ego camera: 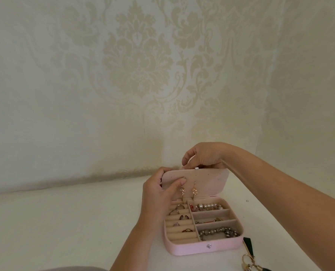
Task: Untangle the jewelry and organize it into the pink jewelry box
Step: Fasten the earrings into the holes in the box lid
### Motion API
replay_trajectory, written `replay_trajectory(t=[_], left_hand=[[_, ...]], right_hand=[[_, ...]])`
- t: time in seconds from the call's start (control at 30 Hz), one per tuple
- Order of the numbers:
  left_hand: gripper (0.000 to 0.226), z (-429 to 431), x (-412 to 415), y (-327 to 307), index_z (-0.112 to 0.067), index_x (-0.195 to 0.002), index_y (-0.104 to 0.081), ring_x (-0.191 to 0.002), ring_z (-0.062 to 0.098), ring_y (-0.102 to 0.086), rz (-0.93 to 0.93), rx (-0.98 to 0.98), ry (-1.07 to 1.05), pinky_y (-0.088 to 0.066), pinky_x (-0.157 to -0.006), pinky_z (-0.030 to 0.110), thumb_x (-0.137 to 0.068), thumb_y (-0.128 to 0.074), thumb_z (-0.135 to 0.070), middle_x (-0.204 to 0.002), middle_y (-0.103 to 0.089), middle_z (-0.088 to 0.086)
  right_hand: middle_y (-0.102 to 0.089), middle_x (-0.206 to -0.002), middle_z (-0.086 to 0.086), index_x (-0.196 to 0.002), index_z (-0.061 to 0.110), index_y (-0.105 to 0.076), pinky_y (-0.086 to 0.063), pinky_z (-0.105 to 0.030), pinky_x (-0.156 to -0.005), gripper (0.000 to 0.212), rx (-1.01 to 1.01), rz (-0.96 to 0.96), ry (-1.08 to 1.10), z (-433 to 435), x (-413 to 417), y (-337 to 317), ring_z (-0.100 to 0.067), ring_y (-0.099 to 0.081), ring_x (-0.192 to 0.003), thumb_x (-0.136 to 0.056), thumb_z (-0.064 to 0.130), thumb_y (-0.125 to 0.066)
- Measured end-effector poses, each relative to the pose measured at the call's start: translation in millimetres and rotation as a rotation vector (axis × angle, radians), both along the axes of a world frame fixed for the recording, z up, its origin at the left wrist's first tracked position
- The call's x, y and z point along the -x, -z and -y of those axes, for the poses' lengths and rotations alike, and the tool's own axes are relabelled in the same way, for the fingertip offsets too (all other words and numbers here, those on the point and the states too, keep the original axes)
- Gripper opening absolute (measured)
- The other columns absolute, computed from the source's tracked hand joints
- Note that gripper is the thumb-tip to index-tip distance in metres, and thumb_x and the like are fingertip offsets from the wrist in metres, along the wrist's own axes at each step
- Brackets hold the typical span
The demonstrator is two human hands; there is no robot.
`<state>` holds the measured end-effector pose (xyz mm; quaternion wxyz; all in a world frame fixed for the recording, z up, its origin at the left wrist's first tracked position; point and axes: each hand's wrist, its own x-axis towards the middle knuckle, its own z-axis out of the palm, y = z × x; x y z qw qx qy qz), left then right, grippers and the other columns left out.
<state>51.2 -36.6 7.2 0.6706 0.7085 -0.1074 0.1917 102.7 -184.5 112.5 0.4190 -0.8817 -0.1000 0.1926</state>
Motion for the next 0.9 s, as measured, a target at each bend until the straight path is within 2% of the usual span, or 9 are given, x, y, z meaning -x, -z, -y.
replay_trajectory(t=[0.13,0.3,0.4,0.53,0.6,0.67,0.73,0.8,0.9], left_hand=[[0.017,0.6,1.2,-2.0,-0.028,-0.083,-0.071,-0.080,0.020,-0.071,-0.004,0.012,-0.001,-0.057,-0.071,0.051,-0.074,-0.078,-0.016,-0.080,-0.072,-0.003],[0.012,1.1,2.9,-4.6,-0.019,-0.082,-0.071,-0.074,0.016,-0.070,0.019,0.035,-0.003,-0.059,-0.070,0.040,-0.075,-0.076,-0.010,-0.077,-0.073,-0.002],[0.011,-0.1,2.3,-4.8,-0.020,-0.078,-0.071,-0.069,0.012,-0.069,0.032,0.048,0.003,-0.057,-0.065,0.030,-0.074,-0.076,-0.010,-0.073,-0.073,-0.002],[0.014,0.7,1.2,-6.3,-0.017,-0.078,-0.073,-0.066,0.005,-0.066,0.026,0.101,0.009,-0.052,-0.061,0.018,-0.072,-0.077,-0.006,-0.071,-0.073,-0.004],[0.015,1.4,0.3,-6.1,-0.018,-0.078,-0.073,-0.069,0.006,-0.068,0.012,0.127,0.003,-0.053,-0.063,0.019,-0.071,-0.078,-0.005,-0.072,-0.073,-0.004],[0.015,0.6,-2.1,-4.4,-0.020,-0.077,-0.074,-0.072,0.011,-0.069,-0.003,0.149,-0.011,-0.056,-0.069,0.027,-0.069,-0.079,-0.008,-0.074,-0.074,-0.001],[0.013,-1.4,-3.8,-3.9,-0.022,-0.074,-0.075,-0.073,0.015,-0.069,-0.009,0.164,-0.026,-0.057,-0.073,0.036,-0.064,-0.080,-0.016,-0.075,-0.074,0.001],[0.013,-2.8,-5.1,-3.5,-0.023,-0.073,-0.075,-0.073,0.016,-0.069,-0.021,0.176,-0.033,-0.056,-0.074,0.039,-0.061,-0.080,-0.021,-0.075,-0.074,0.002],[0.012,-3.2,-6.5,-3.1,-0.023,-0.073,-0.075,-0.075,0.018,-0.070,-0.045,0.175,-0.028,-0.056,-0.076,0.041,-0.067,-0.079,-0.014,-0.076,-0.075,0.002]], right_hand=[[-0.055,-0.056,0.005,-0.069,0.018,-0.061,-0.040,-0.017,-0.051,0.017,0.138,0.236,-0.049,-4.3,6.3,-5.3,-0.010,-0.048,-0.052,-0.078,0.011,-0.074],[-0.059,-0.057,0.011,-0.077,0.019,-0.068,-0.039,-0.015,-0.053,0.006,0.116,0.314,-0.076,0.0,20.4,-9.7,-0.007,-0.050,-0.054,-0.081,0.022,-0.072],[-0.063,-0.067,0.011,-0.086,0.019,-0.070,-0.040,-0.017,-0.061,0.014,0.140,0.377,-0.112,0.3,28.5,-10.6,-0.005,-0.054,-0.062,-0.081,0.032,-0.071],[-0.072,-0.077,0.005,-0.085,0.020,-0.071,-0.045,-0.024,-0.073,0.010,0.169,0.401,-0.162,-0.9,32.3,-9.9,-0.007,-0.062,-0.074,-0.077,0.023,-0.076],[-0.070,-0.073,0.009,-0.083,0.022,-0.072,-0.047,-0.020,-0.075,0.009,0.180,0.436,-0.153,-2.7,31.7,-7.9,-0.004,-0.063,-0.074,-0.076,0.017,-0.076],[-0.067,-0.070,0.012,-0.083,0.022,-0.074,-0.047,-0.016,-0.072,0.011,0.196,0.497,-0.125,-6.9,31.7,-5.2,-0.004,-0.064,-0.075,-0.075,0.014,-0.076],[-0.068,-0.072,0.009,-0.086,0.019,-0.076,-0.048,-0.013,-0.068,0.013,0.197,0.559,-0.103,-11.3,32.2,-2.3,-0.005,-0.065,-0.076,-0.075,0.012,-0.076],[-0.068,-0.071,0.007,-0.088,0.018,-0.076,-0.046,-0.008,-0.062,0.015,0.186,0.595,-0.098,-13.8,32.8,-0.2,-0.004,-0.063,-0.071,-0.075,0.010,-0.075],[-0.065,-0.070,0.009,-0.089,0.017,-0.076,-0.044,-0.006,-0.059,0.015,0.170,0.591,-0.091,-14.3,32.1,2.2,-0.003,-0.061,-0.070,-0.076,0.010,-0.074]])
